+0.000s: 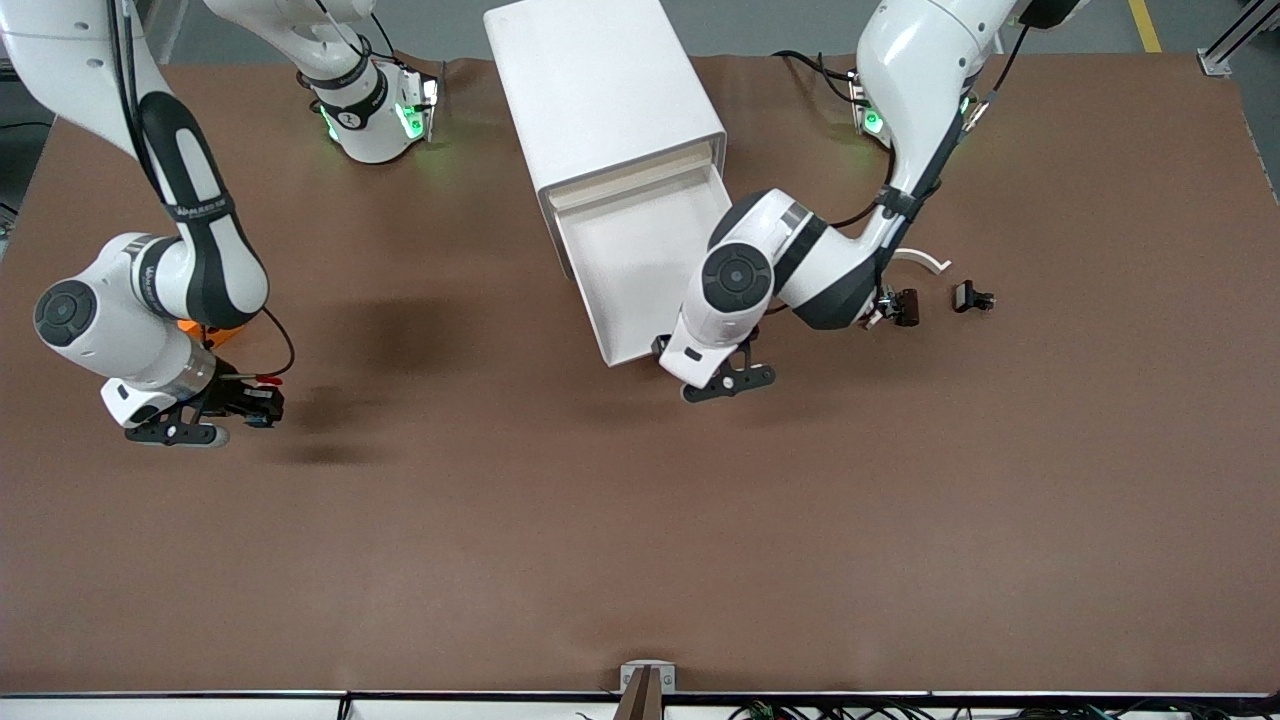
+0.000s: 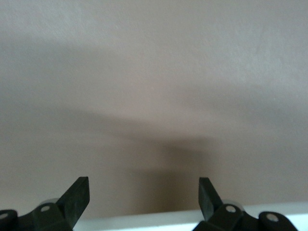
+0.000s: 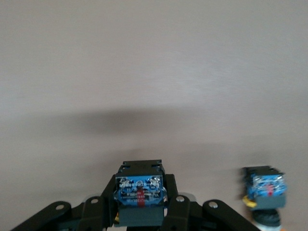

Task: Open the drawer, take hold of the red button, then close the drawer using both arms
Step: 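Push the drawer closed with the left gripper while the right gripper lowers the button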

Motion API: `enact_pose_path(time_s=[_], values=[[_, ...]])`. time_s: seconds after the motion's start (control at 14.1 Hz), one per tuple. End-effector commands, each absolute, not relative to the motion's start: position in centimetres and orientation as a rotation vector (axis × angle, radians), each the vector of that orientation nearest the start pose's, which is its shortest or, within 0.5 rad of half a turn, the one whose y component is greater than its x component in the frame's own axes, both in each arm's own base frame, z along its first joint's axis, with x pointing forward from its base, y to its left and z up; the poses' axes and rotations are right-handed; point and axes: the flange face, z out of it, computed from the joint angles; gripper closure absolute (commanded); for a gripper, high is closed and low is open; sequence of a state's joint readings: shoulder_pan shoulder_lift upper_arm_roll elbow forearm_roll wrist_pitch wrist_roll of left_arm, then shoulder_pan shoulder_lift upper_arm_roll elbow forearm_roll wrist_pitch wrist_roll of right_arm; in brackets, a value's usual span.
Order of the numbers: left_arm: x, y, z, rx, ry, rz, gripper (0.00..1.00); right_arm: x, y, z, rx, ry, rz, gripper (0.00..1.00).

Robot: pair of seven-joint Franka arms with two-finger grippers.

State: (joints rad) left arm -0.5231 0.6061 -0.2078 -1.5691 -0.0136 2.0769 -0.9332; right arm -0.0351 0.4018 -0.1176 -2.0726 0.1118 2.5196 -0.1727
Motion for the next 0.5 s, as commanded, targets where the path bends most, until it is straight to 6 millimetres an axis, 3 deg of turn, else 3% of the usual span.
enact_pose_path(time_s=[0.0,0.43], values=[[50.1,-45.9,28.8,-3.104,-0.387,0.235,0.00,58.9,-11.0,21.0,-3.140,0.032,-0.100,1.00],[46.1,-48.0,28.0,-3.023,-0.426,0.388,0.00,58.5,-11.0,19.0,-3.139,0.024,-0.061,1.00]])
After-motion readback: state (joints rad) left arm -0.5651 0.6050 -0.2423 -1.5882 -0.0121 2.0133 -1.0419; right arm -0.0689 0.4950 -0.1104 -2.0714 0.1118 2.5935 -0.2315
